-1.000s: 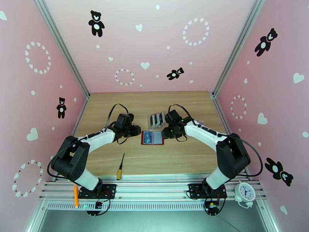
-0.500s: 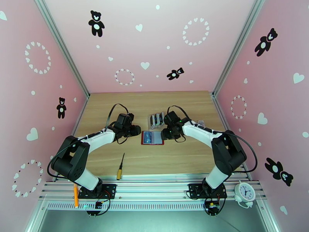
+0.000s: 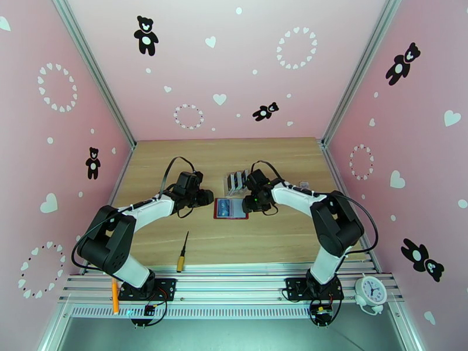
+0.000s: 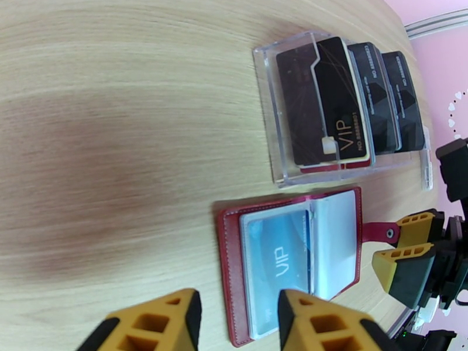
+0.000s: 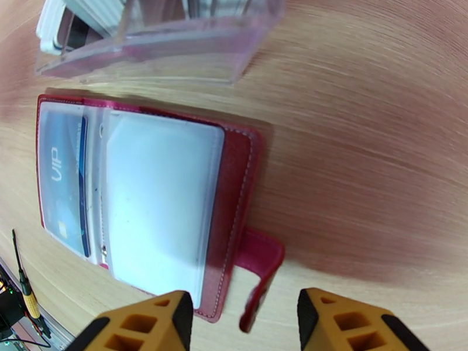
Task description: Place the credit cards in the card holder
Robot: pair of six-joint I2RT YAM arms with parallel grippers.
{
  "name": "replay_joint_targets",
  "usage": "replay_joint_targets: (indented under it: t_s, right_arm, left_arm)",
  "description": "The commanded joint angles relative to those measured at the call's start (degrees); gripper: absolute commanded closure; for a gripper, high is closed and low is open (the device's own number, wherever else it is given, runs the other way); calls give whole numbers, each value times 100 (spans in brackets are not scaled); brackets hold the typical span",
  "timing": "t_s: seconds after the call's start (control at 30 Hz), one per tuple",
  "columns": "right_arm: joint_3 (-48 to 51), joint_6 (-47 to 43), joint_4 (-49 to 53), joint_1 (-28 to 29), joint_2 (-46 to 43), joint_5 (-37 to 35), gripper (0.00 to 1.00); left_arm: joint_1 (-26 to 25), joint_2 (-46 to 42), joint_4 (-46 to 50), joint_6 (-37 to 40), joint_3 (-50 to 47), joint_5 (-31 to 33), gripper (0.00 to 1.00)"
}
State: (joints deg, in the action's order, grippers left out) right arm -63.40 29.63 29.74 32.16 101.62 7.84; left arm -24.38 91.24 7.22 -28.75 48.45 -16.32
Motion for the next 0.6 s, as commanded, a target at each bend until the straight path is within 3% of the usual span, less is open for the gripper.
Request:
replay_joint_targets:
  t_s: [0.0, 0.57]
  right_arm:
    - [-164, 49, -64, -17, 149, 8, 48]
    - [-260, 15, -167, -122, 376, 17, 50]
  left_arm:
    - [52, 89, -30, -8, 25, -120, 58]
    - [50, 148, -48, -16, 42, -170, 58]
